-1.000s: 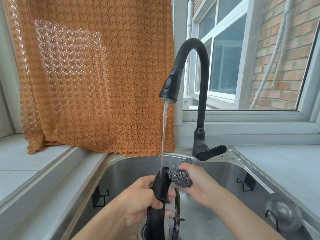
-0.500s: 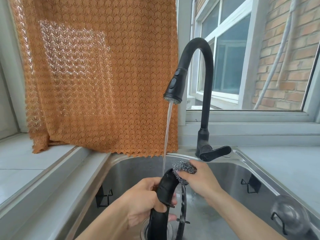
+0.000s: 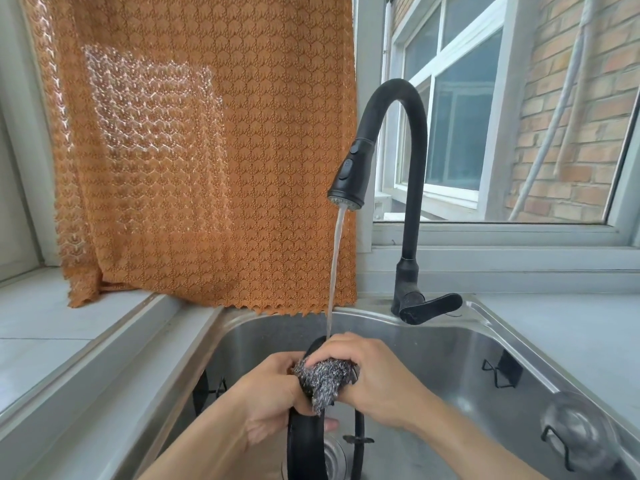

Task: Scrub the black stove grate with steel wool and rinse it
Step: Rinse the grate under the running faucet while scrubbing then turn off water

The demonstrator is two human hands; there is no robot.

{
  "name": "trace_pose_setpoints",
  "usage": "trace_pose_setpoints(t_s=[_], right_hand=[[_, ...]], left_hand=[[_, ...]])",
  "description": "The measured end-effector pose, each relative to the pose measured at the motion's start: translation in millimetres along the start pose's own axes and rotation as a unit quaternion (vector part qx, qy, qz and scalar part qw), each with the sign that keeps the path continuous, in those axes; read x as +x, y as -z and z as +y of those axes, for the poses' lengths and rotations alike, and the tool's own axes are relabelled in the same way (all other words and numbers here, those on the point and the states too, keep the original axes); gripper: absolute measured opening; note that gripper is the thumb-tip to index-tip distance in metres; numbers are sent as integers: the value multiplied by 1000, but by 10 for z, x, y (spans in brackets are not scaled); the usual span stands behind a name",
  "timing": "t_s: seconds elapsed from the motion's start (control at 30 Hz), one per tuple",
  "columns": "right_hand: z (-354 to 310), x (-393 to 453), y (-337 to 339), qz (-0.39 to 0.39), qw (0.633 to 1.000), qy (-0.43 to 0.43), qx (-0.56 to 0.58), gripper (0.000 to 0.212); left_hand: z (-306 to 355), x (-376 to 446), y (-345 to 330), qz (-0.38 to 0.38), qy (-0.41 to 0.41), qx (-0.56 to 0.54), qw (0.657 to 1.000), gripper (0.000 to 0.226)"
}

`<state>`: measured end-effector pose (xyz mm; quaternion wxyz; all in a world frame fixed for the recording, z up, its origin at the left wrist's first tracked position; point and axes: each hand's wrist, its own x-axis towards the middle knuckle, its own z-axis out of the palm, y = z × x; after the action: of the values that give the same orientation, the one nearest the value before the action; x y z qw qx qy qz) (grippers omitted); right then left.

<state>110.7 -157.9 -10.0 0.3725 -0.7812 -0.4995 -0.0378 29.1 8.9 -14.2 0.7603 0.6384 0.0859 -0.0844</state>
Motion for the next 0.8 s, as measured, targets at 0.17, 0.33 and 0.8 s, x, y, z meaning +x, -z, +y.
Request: trace_pose_setpoints(t_s=[0.17,0.33,0.8], right_hand=[[153,54,36,96,993,-67,-31,34],[342,84,108,110,978,-165,-58,15],[245,50,106,92,989,-93,-74,33]], left_hand=[[-19,15,3,-19,7,6,1000,55],[-14,4,18,-46,18,25,998,59],[10,1,22,-60,17,17,998,58]])
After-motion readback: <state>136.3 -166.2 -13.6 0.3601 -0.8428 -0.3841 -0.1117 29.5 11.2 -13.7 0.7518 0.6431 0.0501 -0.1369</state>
